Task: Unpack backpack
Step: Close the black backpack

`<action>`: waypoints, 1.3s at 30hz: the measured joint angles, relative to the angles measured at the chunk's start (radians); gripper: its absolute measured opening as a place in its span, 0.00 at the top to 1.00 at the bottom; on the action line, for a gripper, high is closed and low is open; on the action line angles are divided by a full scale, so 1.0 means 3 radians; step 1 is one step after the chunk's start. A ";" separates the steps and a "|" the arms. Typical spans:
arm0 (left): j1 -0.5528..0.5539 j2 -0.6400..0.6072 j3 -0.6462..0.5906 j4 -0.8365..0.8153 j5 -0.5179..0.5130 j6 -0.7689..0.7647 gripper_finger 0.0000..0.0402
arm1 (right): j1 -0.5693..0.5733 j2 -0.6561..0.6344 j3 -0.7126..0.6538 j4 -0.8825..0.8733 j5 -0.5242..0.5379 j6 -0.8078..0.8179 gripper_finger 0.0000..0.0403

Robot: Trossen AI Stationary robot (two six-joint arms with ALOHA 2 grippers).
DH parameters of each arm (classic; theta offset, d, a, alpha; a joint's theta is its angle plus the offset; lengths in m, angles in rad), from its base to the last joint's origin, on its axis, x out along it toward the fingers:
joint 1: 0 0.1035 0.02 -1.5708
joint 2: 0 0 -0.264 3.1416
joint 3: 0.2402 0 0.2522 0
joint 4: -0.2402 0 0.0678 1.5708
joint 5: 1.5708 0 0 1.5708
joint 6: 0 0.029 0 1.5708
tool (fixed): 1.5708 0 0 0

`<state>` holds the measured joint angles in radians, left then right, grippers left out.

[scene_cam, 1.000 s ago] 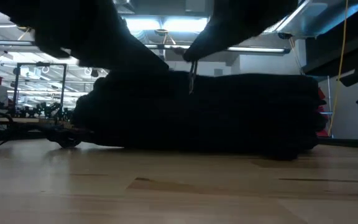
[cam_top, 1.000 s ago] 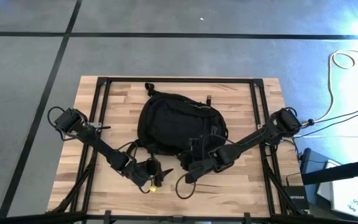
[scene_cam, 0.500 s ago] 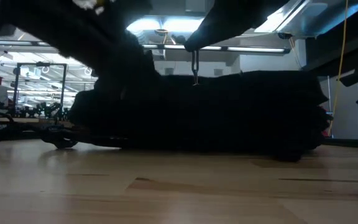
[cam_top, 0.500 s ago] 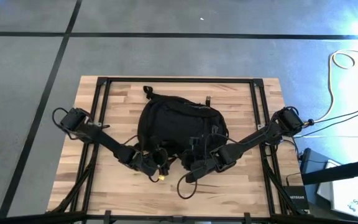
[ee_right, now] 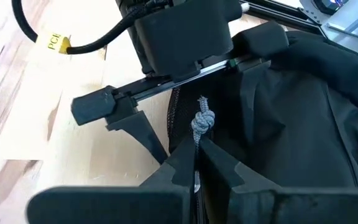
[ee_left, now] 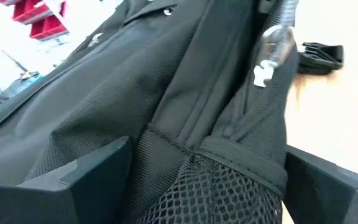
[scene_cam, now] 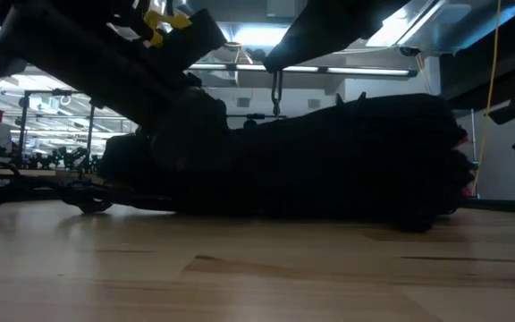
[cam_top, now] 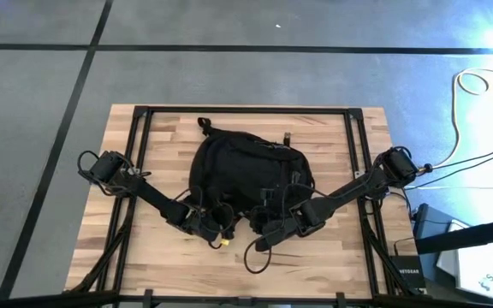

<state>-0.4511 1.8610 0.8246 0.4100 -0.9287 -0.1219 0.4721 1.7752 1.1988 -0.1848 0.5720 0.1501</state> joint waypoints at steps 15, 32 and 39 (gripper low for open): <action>-0.0022 0.0003 0.0000 0.0004 0.0038 0.0084 0.77 | 0.0000 0.0000 0.0003 0.0002 -0.0019 0.0001 1.00; -0.0046 0.0005 0.0000 -0.0006 0.0115 0.0167 1.00 | 0.0144 -0.0161 0.0008 -0.0647 -0.0075 0.0170 1.00; -0.0048 0.0005 -0.0003 -0.0017 0.0092 0.0144 1.00 | 0.0340 -0.0390 -0.0115 -0.1546 -0.0086 0.0736 1.00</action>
<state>-0.4654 1.8626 0.8238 0.4049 -0.9012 -0.0788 0.5741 1.6583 1.1643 -0.6487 0.5462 0.3709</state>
